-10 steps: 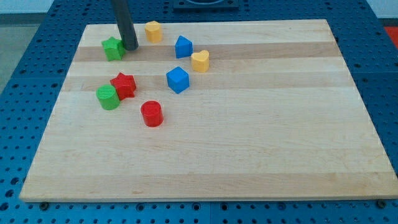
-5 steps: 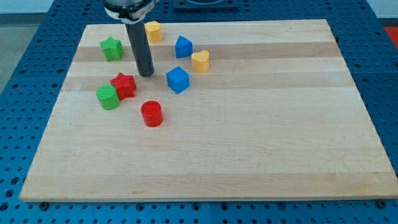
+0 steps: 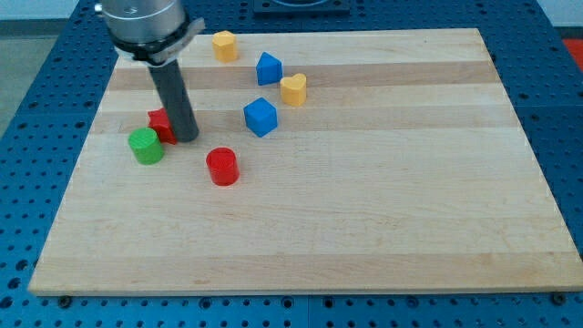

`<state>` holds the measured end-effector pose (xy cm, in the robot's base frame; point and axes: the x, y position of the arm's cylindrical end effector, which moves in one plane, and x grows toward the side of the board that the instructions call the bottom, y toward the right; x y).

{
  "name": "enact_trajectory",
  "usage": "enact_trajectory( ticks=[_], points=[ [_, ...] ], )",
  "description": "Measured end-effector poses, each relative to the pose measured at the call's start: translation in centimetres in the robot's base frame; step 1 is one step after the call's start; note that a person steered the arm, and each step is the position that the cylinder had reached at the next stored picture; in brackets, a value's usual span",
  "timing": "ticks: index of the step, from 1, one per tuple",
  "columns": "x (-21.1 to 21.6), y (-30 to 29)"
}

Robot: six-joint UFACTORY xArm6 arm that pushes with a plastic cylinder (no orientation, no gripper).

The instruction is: Slide the red star towards the center left

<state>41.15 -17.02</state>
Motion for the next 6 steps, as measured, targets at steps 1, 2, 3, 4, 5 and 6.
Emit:
enact_trajectory(
  ticks=[1, 2, 3, 4, 5, 6],
  points=[
    [0.1, -0.5],
    [-0.7, -0.8],
    [-2.3, -3.3],
    [-1.8, -4.1],
    [-0.4, -4.7],
    [-0.6, -6.1]
  ],
)
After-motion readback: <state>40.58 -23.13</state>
